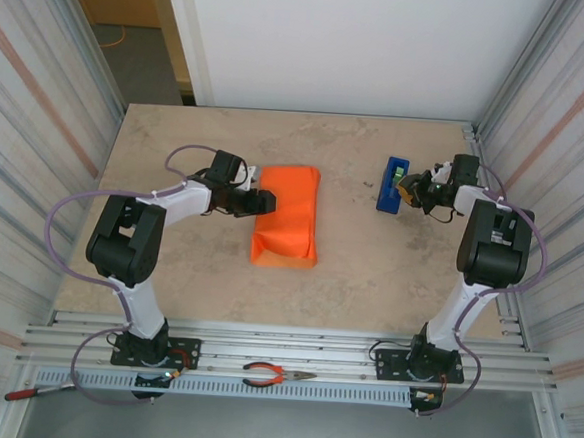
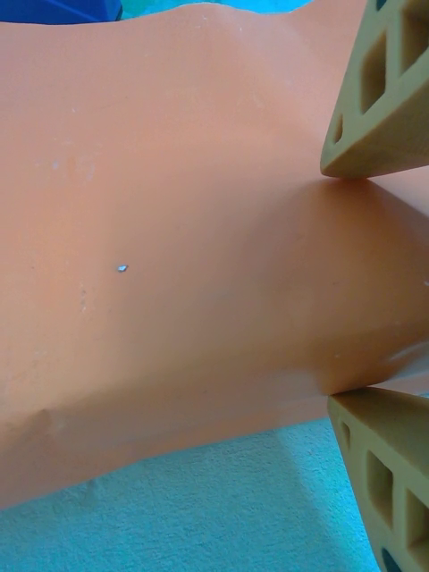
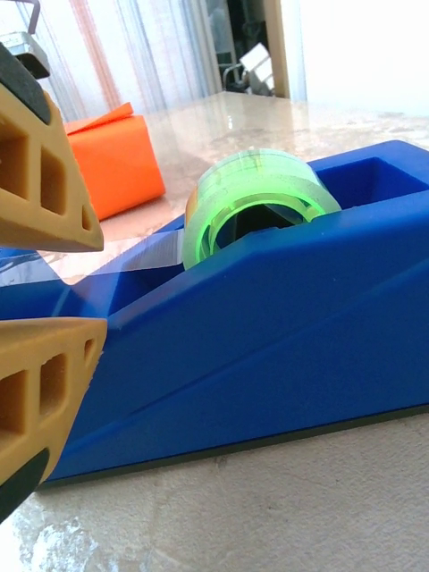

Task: Wrap the gift box in paper
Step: Tear off the tape with the cutter.

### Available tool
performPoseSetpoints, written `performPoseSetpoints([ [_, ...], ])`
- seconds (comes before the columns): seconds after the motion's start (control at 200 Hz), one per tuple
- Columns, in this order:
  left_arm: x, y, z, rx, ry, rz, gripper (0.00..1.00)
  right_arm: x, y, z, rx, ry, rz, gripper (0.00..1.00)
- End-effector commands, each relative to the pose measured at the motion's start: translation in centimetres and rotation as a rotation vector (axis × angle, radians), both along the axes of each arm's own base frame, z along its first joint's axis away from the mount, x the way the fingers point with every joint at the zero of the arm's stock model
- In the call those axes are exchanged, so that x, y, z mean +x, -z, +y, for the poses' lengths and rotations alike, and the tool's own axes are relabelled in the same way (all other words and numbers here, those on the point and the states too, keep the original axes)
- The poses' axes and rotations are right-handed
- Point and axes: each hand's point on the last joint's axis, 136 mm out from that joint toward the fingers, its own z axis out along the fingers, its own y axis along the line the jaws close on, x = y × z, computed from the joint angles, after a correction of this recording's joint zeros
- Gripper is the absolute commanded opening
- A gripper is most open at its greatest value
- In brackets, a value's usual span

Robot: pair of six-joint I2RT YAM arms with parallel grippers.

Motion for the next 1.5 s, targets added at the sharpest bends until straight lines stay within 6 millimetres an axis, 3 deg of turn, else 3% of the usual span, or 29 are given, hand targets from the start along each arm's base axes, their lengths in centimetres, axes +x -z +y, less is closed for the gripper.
performPoseSetpoints([
  [0.0,-2.8,4.5,1.4,0.133,0.016,0.126,0.62,0.7,-0.1,0.4,0.02,-0.028,-0.019,0.24],
  [0.742,-2.9,4.7,1.3,0.139,0.018,0.129,0.62,0.8,0.0,0.9,0.045,-0.04,-0.02,0.15],
  [0.922,-3.0,4.6,1.3,0.138,0.019,0.13,0.62,0.6,-0.2,1.0,0.051,-0.042,-0.02,0.02],
  [1.268,-3.0,4.7,1.3,0.141,0.019,0.132,0.62,0.3,-4.1,2.1,0.098,-0.024,-0.093,0.0],
  [1.493,-3.1,4.7,1.2,0.14,0.02,0.132,0.62,-0.5,-5.6,3.0,0.094,-0.023,-0.109,0.0],
])
